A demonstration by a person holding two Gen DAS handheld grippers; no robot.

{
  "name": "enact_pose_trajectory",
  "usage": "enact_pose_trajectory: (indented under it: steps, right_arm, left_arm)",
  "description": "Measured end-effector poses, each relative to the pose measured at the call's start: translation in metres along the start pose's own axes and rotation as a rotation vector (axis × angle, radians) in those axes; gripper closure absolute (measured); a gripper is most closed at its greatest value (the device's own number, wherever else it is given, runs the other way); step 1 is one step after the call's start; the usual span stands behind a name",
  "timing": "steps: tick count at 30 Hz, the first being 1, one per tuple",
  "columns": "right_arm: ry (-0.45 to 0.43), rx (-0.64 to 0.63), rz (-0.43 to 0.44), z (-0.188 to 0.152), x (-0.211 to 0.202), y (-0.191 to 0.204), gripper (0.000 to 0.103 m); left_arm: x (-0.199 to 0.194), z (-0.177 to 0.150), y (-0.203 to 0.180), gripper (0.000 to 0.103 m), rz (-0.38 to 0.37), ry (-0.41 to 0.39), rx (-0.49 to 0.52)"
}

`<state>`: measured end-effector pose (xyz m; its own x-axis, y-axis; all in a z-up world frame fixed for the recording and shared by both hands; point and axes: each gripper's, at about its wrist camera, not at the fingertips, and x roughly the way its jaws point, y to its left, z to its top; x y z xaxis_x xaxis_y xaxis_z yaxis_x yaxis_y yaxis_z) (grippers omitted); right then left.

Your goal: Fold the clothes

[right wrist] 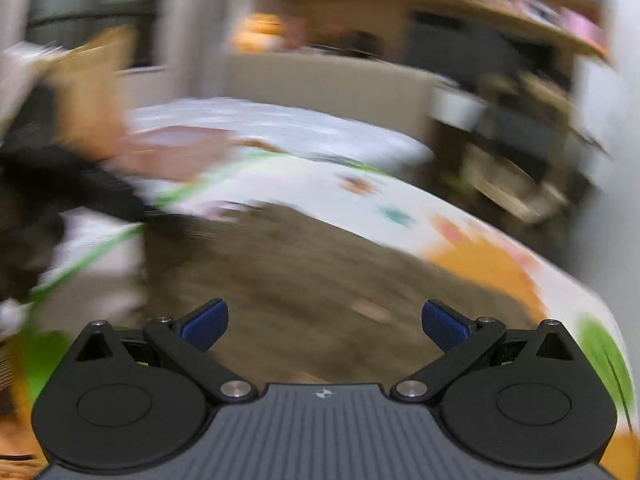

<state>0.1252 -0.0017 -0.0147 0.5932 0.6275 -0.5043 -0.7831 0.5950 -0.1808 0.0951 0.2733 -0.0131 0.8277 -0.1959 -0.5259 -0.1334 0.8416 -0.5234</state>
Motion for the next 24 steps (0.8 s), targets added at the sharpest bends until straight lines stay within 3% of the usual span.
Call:
enact_pose_trajectory:
  steps: [3,6,9,13,15,17,19,24]
  right_arm:
    - [0.010,-0.170,0.042,0.010,0.034,0.049,0.000]
    - [0.072,-0.241,0.037,0.017,0.078,0.077,0.000]
    - [0.099,-0.251,-0.058,0.023,0.110,0.085,0.001]
    - [0.111,-0.188,-0.087,0.021,0.116,0.076,0.009]
    - [0.112,-0.159,-0.087,0.016,0.109,0.070,0.011]
    - [0.109,-0.138,-0.092,0.009,0.102,0.063,0.011]
    - [0.102,-0.122,-0.084,0.005,0.099,0.059,0.011]
    - [0.089,-0.126,-0.077,0.005,0.094,0.055,0.011]
  left_arm:
    - [0.001,0.012,-0.008,0.095,-0.041,0.006,0.005]
    - [0.001,0.019,-0.012,0.095,-0.094,0.022,-0.012]
    - [0.005,0.021,-0.015,0.095,-0.121,0.020,-0.003]
    - [0.005,0.024,-0.014,0.095,-0.153,-0.005,-0.012]
    - [-0.002,0.027,-0.011,0.090,-0.142,-0.043,-0.003]
    - [-0.010,0.029,-0.005,0.061,-0.115,-0.066,0.005]
    - [-0.013,0.029,0.004,0.048,-0.086,-0.063,-0.006]
    - [0.005,0.011,0.021,0.045,-0.059,0.048,-0.061]
